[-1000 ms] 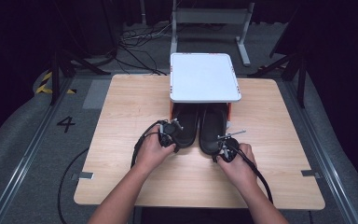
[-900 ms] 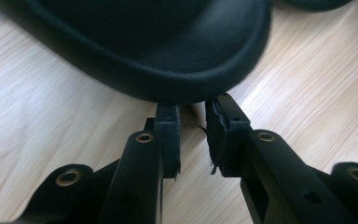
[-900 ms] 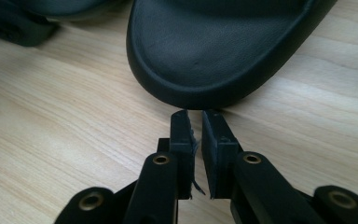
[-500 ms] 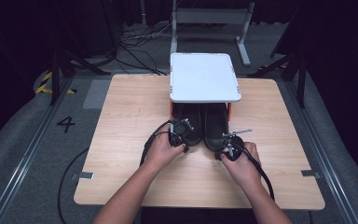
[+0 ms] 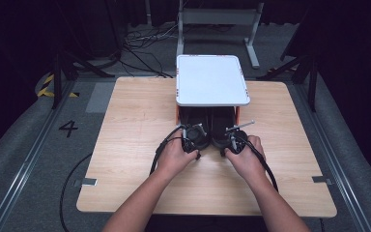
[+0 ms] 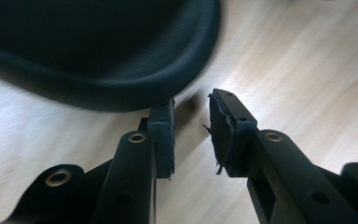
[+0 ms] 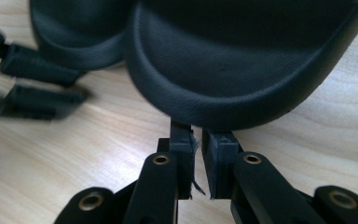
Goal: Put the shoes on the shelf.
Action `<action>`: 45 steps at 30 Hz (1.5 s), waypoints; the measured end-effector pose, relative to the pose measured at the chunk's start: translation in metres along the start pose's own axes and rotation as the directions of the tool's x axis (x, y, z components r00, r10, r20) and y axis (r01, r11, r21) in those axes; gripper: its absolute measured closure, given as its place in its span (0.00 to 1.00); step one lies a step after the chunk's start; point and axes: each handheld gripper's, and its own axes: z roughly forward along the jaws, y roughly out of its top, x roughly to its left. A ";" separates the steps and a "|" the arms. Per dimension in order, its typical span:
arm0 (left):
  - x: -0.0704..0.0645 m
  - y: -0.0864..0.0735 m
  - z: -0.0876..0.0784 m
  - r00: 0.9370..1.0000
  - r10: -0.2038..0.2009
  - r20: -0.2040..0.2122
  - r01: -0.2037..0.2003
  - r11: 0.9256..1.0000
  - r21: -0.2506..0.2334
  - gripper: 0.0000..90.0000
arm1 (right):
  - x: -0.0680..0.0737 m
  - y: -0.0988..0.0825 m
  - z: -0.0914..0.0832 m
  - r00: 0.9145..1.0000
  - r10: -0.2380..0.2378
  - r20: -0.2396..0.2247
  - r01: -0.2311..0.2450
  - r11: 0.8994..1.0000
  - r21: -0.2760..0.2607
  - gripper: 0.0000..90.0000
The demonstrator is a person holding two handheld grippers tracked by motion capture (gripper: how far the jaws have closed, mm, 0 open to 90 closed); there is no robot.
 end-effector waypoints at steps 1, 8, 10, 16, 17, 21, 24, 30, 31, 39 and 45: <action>-0.004 0.001 0.000 1.000 0.008 0.000 -0.008 1.000 0.012 0.77 | 0.001 0.002 0.002 1.000 -0.002 0.003 0.002 1.000 0.013 0.92; -0.002 0.006 0.002 0.999 -0.041 -0.033 0.040 0.999 -0.009 0.81 | 0.009 -0.008 -0.009 0.999 -0.010 -0.053 0.011 1.000 0.020 0.90; -0.003 0.007 0.002 0.995 -0.058 -0.079 0.057 0.998 -0.017 0.82 | 0.010 -0.008 -0.012 0.997 -0.008 -0.071 0.008 1.000 0.001 0.90; 0.007 0.006 -0.002 0.988 -0.108 -0.112 0.104 0.994 -0.045 0.84 | 0.002 0.002 -0.006 0.994 0.045 -0.100 -0.045 0.999 -0.001 0.94; 0.009 0.006 -0.002 0.987 -0.121 -0.107 0.116 0.992 -0.054 0.84 | 0.003 0.003 -0.005 0.995 0.037 -0.093 -0.038 0.999 -0.007 0.94; 0.016 0.009 -0.002 0.987 -0.121 -0.109 0.116 0.992 -0.054 0.84 | 0.007 0.006 -0.003 0.998 0.001 -0.059 -0.004 0.999 -0.037 0.94; 0.017 0.009 -0.001 0.987 -0.122 -0.108 0.117 0.992 -0.056 0.84 | 0.011 0.001 -0.005 0.998 -0.005 -0.063 0.003 1.000 -0.027 0.93; 0.020 0.010 -0.001 0.985 -0.136 -0.109 0.128 0.988 -0.082 0.83 | -0.002 0.003 -0.002 0.998 0.036 -0.051 -0.038 0.999 -0.027 0.97; 0.021 0.011 -0.001 0.985 -0.137 -0.103 0.129 0.988 -0.086 0.83 | -0.004 0.006 0.000 0.999 0.040 -0.037 -0.041 0.999 -0.032 0.98; 0.031 0.020 -0.001 0.977 -0.171 -0.126 0.159 0.982 -0.100 0.84 | -0.012 0.027 0.009 0.998 0.060 0.004 -0.060 0.997 -0.042 0.97; 0.028 0.020 -0.001 0.979 -0.169 -0.118 0.157 0.982 -0.106 0.83 | -0.018 0.040 0.013 0.997 0.071 0.003 -0.071 0.997 -0.032 0.98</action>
